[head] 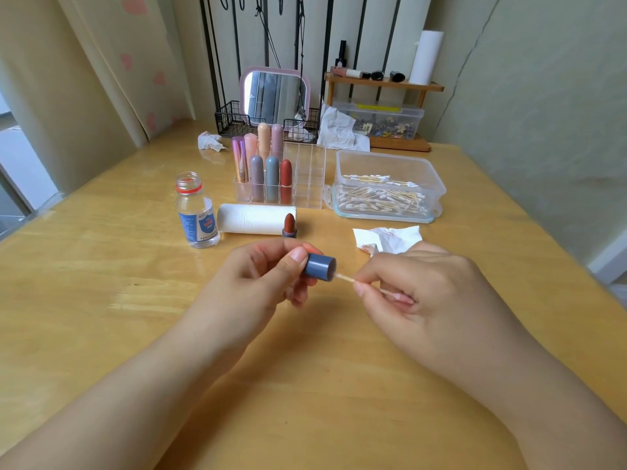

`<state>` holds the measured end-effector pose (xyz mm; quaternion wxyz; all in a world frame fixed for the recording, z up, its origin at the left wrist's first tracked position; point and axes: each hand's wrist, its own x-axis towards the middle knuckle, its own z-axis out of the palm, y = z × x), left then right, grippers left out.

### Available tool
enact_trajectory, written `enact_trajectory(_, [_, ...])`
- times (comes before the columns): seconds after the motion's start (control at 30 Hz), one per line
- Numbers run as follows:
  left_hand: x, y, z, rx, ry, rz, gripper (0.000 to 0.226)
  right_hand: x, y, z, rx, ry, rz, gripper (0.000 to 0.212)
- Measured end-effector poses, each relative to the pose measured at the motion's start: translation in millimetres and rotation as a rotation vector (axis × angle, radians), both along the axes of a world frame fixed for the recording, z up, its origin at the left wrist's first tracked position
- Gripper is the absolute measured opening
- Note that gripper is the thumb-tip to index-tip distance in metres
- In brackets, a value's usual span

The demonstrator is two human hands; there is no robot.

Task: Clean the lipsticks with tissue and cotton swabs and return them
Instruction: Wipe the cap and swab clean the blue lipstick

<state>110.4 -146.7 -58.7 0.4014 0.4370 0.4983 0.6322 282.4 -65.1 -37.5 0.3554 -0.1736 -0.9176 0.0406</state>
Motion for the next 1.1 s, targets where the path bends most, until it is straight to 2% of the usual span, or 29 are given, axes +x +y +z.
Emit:
enact_trajectory(0.1, [0.3,0.1,-0.2,-0.012,0.008,-0.004,0.027,0.1,-1.3,1.5,-0.025,0.021,0.058,0.017])
enact_trajectory(0.23, [1.1,0.8,-0.2,-0.023,0.029,-0.006,0.029,-0.1,0.1,2.5,0.017,0.013,-0.02,0.016])
enact_trajectory(0.37, [1.4,0.7,-0.7,-0.028,0.058,0.001,0.029,2.5,-2.1,3.4,-0.067,-0.019,0.086,0.017])
enact_trajectory(0.53, [2.3,-0.3,1.5,-0.01,0.061,0.0,0.026,0.9,-2.6,2.5,-0.161,0.057,-0.06,0.016])
enact_trajectory(0.63, [0.5,-1.3,2.9,0.004,0.048,0.003,0.025,-3.4,-9.2,2.7,-0.168,0.08,0.004,0.016])
enact_trajectory(0.73, [0.0,-2.1,3.1,0.005,0.068,0.004,0.025,-0.7,-8.9,4.1,-0.141,-0.001,0.1,0.017])
enact_trajectory(0.9, [0.4,-2.1,3.2,-0.029,0.084,0.011,0.026,2.1,-1.1,6.2,-0.079,0.0,-0.005,0.018])
enact_trajectory(1.0, [0.8,-1.7,3.3,-0.04,0.1,0.017,0.026,-1.4,-4.0,2.8,-0.016,0.03,0.026,0.019])
enact_trajectory(1.1, [0.8,-2.8,4.7,-0.057,0.12,0.019,0.024,0.2,-0.7,0.4,-0.14,0.014,-0.03,0.016])
